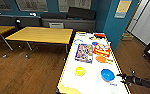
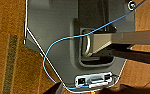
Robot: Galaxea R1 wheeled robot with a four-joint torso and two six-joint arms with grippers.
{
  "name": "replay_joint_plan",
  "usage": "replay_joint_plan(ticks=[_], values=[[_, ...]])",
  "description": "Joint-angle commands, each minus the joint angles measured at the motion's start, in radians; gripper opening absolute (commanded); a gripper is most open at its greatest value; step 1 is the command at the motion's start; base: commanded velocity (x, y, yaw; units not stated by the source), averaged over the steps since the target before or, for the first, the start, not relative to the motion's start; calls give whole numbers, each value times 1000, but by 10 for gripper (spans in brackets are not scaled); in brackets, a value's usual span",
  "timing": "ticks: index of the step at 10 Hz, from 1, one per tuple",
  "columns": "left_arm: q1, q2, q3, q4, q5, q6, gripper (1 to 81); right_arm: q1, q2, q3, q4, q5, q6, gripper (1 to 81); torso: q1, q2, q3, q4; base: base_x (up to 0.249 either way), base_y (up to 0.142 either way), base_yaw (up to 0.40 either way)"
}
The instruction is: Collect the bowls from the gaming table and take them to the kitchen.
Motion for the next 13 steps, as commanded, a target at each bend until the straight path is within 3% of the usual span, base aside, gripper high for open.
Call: replay_joint_plan(ticks=[1, 6, 13], values=[[-7, -1, -8, -5, 70, -3, 811, 136, 17, -73, 13, -54, 7, 811, 0, 0, 0, 0, 0, 0, 0], [-7, 3, -8, -5, 73, -3, 811, 134, 109, -242, 22, -57, 62, 811, 0, 1, 0, 0, 0, 0, 0], [-12, 11, -8, -5, 76, -3, 811, 116, 260, -377, 22, -56, 63, 811, 0, 1, 0, 0, 0, 0, 0]])
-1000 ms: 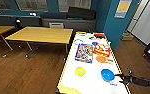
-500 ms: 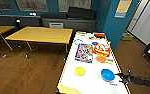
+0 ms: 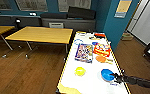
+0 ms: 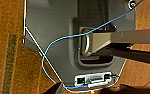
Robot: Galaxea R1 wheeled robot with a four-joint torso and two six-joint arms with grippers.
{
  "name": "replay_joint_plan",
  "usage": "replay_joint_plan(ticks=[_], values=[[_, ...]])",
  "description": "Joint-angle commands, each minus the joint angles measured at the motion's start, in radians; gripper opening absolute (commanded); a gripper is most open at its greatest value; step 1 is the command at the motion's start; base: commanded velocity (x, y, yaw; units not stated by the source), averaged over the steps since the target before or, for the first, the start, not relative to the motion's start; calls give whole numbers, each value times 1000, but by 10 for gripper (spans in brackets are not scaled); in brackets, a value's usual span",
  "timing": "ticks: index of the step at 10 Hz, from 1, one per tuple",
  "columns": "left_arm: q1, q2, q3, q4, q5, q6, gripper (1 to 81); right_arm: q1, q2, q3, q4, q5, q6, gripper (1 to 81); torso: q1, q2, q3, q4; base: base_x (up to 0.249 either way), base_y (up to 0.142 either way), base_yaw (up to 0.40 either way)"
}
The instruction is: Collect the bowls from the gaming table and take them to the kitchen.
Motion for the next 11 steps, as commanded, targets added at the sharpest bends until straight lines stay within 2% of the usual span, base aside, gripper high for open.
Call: replay_joint_plan(ticks=[1, 3, 4, 6, 8, 9, 11], values=[[-10, -6, 7, -4, 70, -3, 811, 106, 5, -46, 15, -20, 4, 811, 0, 0, 0, 0, 0, 0, 0], [-12, -6, 7, -3, 71, -2, 811, 83, 46, -97, 15, -13, 6, 811, 0, 0, 0, 0, 0, 0, 0], [-12, -6, 7, -3, 71, -2, 811, 83, 48, -97, 15, -13, 9, 10, 0, 0, 0, 0, 0, 0, 0], [-13, -8, 7, -4, 71, -2, 811, 86, 10, -57, 21, -19, 29, 10, 0, 0, 0, 0, 0, 0, 0], [-15, -6, 7, -4, 71, -2, 811, 105, -90, 63, 15, -26, 29, 10, 0, 0, 0, 0, 0, 0, 0], [-15, -10, 7, -3, 71, -2, 811, 117, -183, 168, 3, -81, 18, 10, 0, 0, 0, 0, 0, 0, 0], [-19, -20, 11, 2, 71, -2, 811, 132, -376, 404, -24, -248, -20, 10, 0, 0, 0, 0, 0, 0, 0]])
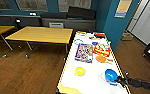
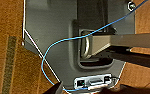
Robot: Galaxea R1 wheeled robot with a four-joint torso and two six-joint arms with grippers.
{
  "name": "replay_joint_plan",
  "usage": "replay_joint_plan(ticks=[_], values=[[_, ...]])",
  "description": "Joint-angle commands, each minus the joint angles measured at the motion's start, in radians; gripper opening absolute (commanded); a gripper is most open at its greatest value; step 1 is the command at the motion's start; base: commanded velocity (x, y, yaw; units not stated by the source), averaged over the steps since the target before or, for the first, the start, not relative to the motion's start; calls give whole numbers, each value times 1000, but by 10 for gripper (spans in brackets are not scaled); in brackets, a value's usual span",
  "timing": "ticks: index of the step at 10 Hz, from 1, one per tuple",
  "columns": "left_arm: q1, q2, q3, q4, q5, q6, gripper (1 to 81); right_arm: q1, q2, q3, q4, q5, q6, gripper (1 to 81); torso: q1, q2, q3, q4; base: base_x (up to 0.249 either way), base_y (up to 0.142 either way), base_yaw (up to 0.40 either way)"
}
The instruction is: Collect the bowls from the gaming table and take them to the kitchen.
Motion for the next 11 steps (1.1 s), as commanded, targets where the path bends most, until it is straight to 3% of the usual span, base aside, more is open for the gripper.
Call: replay_joint_plan(ticks=[1, 2, 3, 4, 6, 7, 9, 11], values=[[-9, -21, 17, 6, 66, -2, 811, 127, -350, 371, -62, -254, -66, 10, 0, 0, 0, 0, 0, 0, 0], [-8, -24, 27, 9, 59, 1, 811, 98, -444, 498, -85, -330, -105, 10, 0, 0, 0, 0, 0, 0, 0], [-8, -32, 46, 11, 56, 4, 811, 33, -518, 605, -94, -361, -197, 10, 0, 0, 0, 0, 0, 0, 0], [-9, -51, 90, 11, 56, 2, 811, -68, -584, 668, -90, -338, -280, 10, 0, 0, 0, 0, 0, 0, 0], [-17, -129, 222, 11, 56, 5, 811, -271, -667, 709, -96, -176, -343, 10, 0, 0, 0, 0, 0, 0, 0], [-22, -192, 311, 11, 56, 5, 811, -388, -690, 715, -102, -29, -401, 10, 0, 0, 0, 0, 0, 0, 0], [-28, -296, 444, 12, 54, 8, 811, -639, -674, 669, -125, 256, -455, 10, 0, 0, 0, 0, 0, 0, 0], [-32, -390, 555, 12, 51, 10, 811, -821, -587, 570, -169, 411, -457, 10, 0, 0, 0, 0, 0, 0, 0]])
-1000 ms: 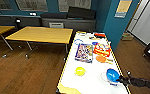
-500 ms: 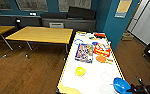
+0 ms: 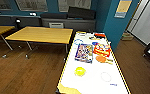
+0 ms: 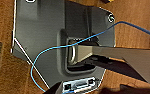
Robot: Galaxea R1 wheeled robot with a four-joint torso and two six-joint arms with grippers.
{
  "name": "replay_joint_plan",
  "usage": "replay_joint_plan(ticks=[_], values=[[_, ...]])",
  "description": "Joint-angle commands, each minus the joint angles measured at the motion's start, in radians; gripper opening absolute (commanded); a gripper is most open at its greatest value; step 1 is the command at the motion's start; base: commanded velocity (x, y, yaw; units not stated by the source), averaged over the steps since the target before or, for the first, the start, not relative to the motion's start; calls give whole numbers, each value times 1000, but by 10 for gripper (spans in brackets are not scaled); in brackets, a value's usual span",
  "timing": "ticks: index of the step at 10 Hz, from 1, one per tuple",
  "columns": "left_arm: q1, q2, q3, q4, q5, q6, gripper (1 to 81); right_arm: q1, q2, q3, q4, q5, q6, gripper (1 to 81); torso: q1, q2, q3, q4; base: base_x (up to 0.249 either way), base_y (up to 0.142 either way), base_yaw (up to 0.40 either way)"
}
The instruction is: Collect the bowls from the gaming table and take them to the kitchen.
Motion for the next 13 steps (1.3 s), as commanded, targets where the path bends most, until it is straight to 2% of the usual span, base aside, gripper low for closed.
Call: replay_joint_plan(ticks=[1, 3, 4, 5, 6, 8, 9, 10, 11, 13], values=[[-8, -187, 206, 8, 23, 4, 811, -405, 28, -109, -102, 432, -145, 10, 0, 0, 0, 0, 0, 0, 0], [-16, -306, 331, 10, -29, -2, 811, -507, 122, -200, -106, 521, -141, 10, 0, 0, 0, 0, 0, 0, 0], [-31, -396, 433, 10, -34, -4, 811, -559, 164, -256, -107, 614, -144, 10, 0, 0, 0, 0, 0, 0, 0], [-51, -450, 496, 10, -57, -4, 811, -582, 199, -285, -119, 648, -145, 10, 0, 0, 0, 0, 0, 0, 0], [-79, -495, 558, 8, -85, -5, 811, -593, 242, -326, -135, 648, -145, 10, 0, 0, 0, 0, 0, 0, 0], [-172, -596, 708, -7, -83, -13, 811, -599, 337, -404, -149, 641, -146, 10, -1, 0, 0, 0, 0, 0, 0], [-238, -627, 744, -23, -72, -39, 811, -598, 382, -441, -164, 635, -145, 10, -1, 0, 0, 0, 0, 0, 0], [-300, -647, 767, -32, -35, -52, 811, -595, 424, -476, -184, 627, -145, 10, -1, 0, 1, 0, 0, 0, 0], [-382, -659, 790, -46, 32, -55, 811, -589, 457, -500, -199, 627, -145, 10, -1, 0, 1, 0, 0, 0, 0], [-540, -679, 830, -136, 112, -56, 811, -560, 504, -524, -231, 621, -141, 10, -1, 0, 1, 0, 0, 0, 0]])
